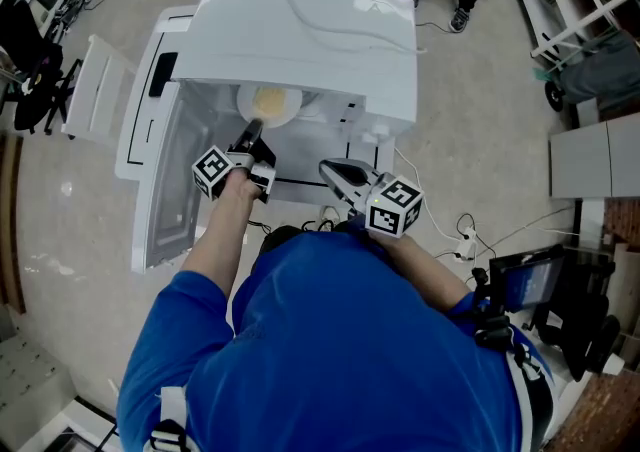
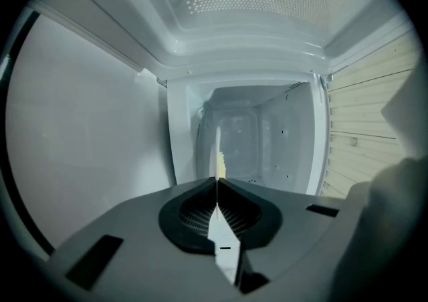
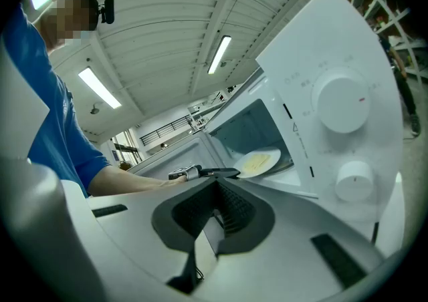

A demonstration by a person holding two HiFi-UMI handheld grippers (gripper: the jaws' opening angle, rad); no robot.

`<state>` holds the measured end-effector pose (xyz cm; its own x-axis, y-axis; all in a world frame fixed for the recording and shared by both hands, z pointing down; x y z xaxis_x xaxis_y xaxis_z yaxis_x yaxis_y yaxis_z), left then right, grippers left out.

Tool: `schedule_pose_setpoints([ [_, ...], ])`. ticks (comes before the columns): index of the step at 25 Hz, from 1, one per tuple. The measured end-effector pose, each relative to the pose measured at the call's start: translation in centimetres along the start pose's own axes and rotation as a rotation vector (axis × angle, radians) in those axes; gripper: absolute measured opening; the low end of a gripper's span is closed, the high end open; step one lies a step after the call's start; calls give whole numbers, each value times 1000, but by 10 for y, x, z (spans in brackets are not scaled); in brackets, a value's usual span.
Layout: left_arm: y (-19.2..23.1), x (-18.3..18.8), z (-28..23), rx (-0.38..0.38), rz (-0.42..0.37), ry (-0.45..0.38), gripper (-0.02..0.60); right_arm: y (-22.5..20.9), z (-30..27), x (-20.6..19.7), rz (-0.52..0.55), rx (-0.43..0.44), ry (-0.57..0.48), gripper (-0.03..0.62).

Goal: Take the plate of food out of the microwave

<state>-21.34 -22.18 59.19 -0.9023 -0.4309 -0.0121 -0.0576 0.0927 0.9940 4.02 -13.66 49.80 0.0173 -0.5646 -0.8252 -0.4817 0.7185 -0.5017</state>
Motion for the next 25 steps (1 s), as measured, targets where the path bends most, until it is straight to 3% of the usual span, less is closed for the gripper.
schedule_pose_setpoints([
  [15,-5,-12,53,-34,19,-19,18,11,3,-10,-43,-31,-30,-8],
  [25,-15,-24,94,-101,48,2,18,26,12,-27,-102,-80,-81,-8],
])
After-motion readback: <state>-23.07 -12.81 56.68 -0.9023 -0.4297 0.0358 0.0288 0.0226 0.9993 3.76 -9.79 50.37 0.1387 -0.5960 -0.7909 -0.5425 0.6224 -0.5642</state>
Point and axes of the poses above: the fingertips, and each gripper's own axes: z backward along the fingers, y to its left, x out of its top, the point moved 8 cm from there along z, backward along the fingers, and after that the axes turned 3 degrees about y, right-handed, at the moved point
